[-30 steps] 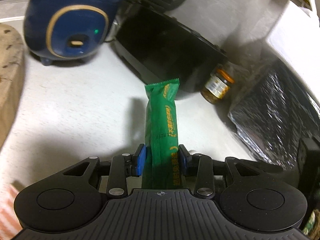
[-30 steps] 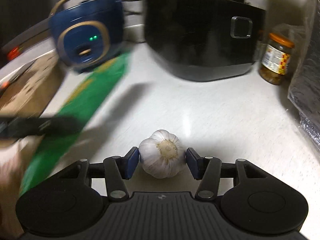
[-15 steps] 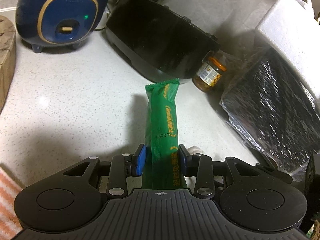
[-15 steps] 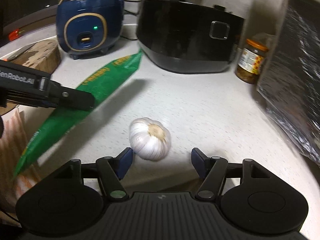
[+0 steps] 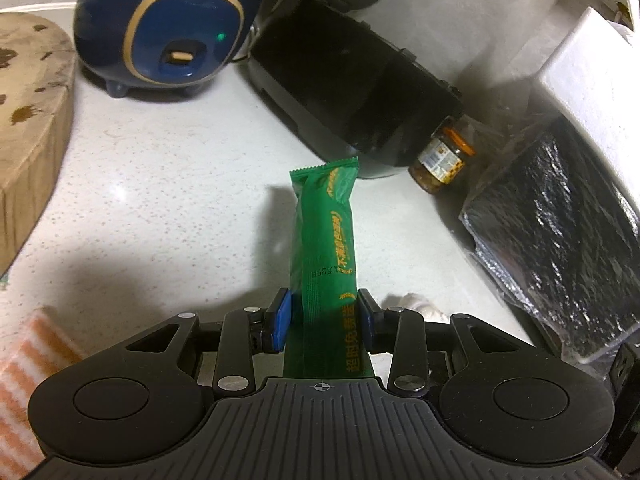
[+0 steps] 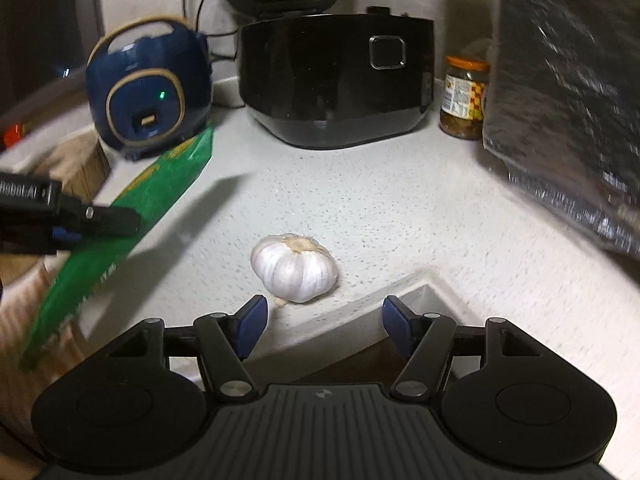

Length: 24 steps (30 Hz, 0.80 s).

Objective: Collect trash
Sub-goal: 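Grasp the white garlic bulb with the right tool while the left tool holds the green bag, then carry the garlic and green bag down over the green bin with both tools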

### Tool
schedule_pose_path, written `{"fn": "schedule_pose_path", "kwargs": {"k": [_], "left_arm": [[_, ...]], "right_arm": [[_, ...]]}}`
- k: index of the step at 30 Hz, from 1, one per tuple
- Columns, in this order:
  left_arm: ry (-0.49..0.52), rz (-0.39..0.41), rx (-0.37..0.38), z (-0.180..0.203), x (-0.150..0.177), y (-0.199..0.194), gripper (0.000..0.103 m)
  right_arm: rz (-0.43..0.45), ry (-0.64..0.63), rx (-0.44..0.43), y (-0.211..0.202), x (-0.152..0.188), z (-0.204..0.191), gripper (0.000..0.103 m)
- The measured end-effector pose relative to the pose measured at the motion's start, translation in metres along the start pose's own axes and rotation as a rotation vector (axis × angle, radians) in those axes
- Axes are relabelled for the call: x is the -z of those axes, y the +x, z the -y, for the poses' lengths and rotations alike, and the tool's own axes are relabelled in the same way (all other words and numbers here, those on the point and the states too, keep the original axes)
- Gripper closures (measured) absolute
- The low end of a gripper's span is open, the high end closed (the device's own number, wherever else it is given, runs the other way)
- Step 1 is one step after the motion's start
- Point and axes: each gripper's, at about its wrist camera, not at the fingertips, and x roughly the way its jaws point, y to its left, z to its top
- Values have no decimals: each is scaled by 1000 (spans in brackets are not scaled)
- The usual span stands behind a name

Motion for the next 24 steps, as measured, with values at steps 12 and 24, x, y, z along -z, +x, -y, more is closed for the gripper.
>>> {"fn": "schedule_pose_path", "kwargs": {"k": [12,24], "left_arm": [[68,6,-6,5,6,-17,63],[168,-30,151,10,14,-24,64]], "right_arm": [[-41,49,22,38,-24,-24,48],[29,254,11,-47,10,-35,49]]}}
